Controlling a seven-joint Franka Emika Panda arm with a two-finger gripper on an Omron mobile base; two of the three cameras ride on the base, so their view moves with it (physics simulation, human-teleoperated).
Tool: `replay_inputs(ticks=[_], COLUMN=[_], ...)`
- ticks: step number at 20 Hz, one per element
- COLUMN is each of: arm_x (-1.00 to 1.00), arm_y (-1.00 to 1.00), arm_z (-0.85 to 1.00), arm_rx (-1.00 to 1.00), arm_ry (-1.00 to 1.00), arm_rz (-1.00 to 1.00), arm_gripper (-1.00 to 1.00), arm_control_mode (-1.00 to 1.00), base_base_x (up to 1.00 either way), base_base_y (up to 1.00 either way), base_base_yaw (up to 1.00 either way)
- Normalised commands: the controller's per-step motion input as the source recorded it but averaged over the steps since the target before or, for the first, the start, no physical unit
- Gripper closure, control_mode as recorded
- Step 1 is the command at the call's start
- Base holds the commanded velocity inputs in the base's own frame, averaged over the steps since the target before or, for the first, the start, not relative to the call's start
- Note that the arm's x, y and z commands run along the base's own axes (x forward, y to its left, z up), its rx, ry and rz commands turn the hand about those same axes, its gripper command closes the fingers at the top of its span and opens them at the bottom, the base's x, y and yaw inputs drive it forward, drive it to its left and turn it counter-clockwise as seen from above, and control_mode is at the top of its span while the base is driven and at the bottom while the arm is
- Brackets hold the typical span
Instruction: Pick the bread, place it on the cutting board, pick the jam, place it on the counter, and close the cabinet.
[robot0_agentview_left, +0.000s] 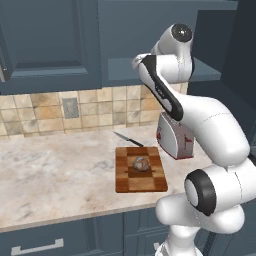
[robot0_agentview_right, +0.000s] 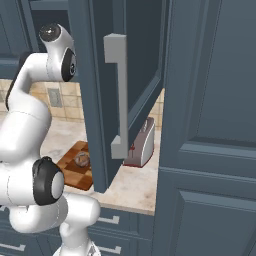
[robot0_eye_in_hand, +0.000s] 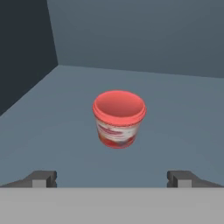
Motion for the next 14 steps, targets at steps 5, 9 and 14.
replay_inputs(ticks=[5, 9, 14], arm_x=[0.23, 0.28, 0.24], arm_y=[0.00, 0.00, 0.00], arm_z=[-0.16, -0.02, 0.00], arm_rx=[-0.02, 0.00, 0.00], arm_ry=[-0.02, -0.03, -0.03], arm_rz=[0.00, 0.00, 0.00], arm_gripper=[-1.00, -1.00, -1.00], arm_control_mode=[-1.00, -1.00, -1.00], base_base_x=[0.00, 0.00, 0.00], base_base_y=[0.00, 0.00, 0.00], base_base_yaw=[0.00, 0.00, 0.00])
